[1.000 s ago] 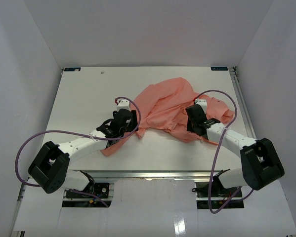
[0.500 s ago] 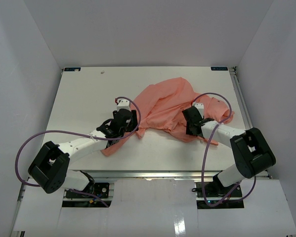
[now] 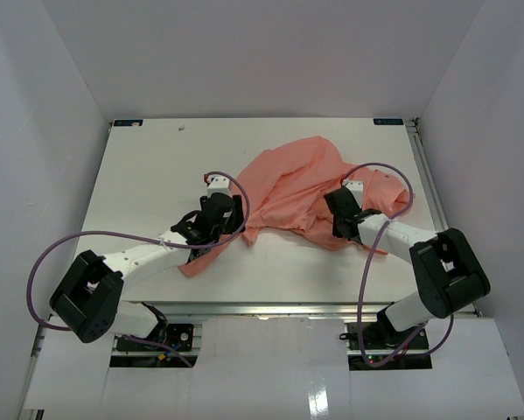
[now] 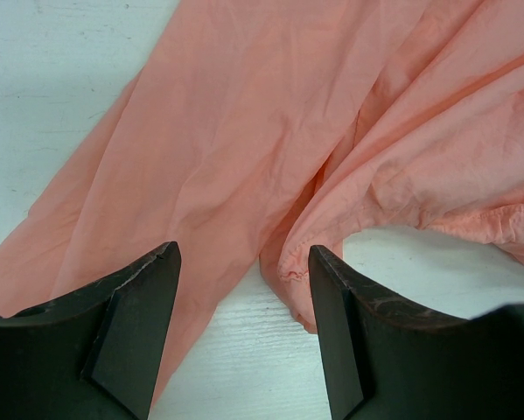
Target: Zip up the jacket
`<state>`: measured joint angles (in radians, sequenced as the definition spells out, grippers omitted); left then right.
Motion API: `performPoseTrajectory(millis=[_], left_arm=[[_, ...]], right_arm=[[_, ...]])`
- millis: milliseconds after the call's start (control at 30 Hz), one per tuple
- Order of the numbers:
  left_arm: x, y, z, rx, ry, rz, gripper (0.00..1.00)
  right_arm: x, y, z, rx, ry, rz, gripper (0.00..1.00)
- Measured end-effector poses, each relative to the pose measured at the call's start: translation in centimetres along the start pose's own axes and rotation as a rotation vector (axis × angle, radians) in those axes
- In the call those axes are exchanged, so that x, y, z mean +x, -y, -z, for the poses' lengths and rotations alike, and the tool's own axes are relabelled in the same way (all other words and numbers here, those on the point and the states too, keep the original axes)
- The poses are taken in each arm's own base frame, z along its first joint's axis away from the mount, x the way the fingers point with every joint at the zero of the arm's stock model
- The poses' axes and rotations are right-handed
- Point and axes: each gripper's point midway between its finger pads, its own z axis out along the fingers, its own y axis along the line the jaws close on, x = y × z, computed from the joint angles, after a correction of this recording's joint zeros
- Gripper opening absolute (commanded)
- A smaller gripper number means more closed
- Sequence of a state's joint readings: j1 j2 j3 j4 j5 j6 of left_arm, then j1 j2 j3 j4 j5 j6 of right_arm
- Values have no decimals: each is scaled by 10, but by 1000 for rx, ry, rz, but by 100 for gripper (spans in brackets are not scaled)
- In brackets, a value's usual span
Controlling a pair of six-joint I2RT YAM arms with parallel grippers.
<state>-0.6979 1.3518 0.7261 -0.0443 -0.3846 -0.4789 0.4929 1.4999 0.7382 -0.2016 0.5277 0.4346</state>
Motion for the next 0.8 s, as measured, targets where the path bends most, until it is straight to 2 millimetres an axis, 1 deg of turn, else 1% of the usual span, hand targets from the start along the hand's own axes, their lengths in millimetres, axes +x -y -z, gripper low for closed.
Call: performPoseTrajectory(millis=[167, 333, 500, 667, 800], left_arm=[[0, 0, 0, 0, 0, 0, 71], [0, 0, 0, 0, 0, 0, 71], [0, 1, 0, 5, 0, 1, 71], [5, 7, 1, 49, -8, 5, 72], [6, 13, 2, 84, -9, 10, 71]], right_arm=[[-8, 4, 9, 3, 17, -8, 8], [-24, 2, 19, -18, 58, -25, 8], [-36, -1, 31, -57, 96, -32, 8], [-48, -9, 53, -164, 155, -66, 8], [-42, -18, 73, -293, 188, -87, 8]])
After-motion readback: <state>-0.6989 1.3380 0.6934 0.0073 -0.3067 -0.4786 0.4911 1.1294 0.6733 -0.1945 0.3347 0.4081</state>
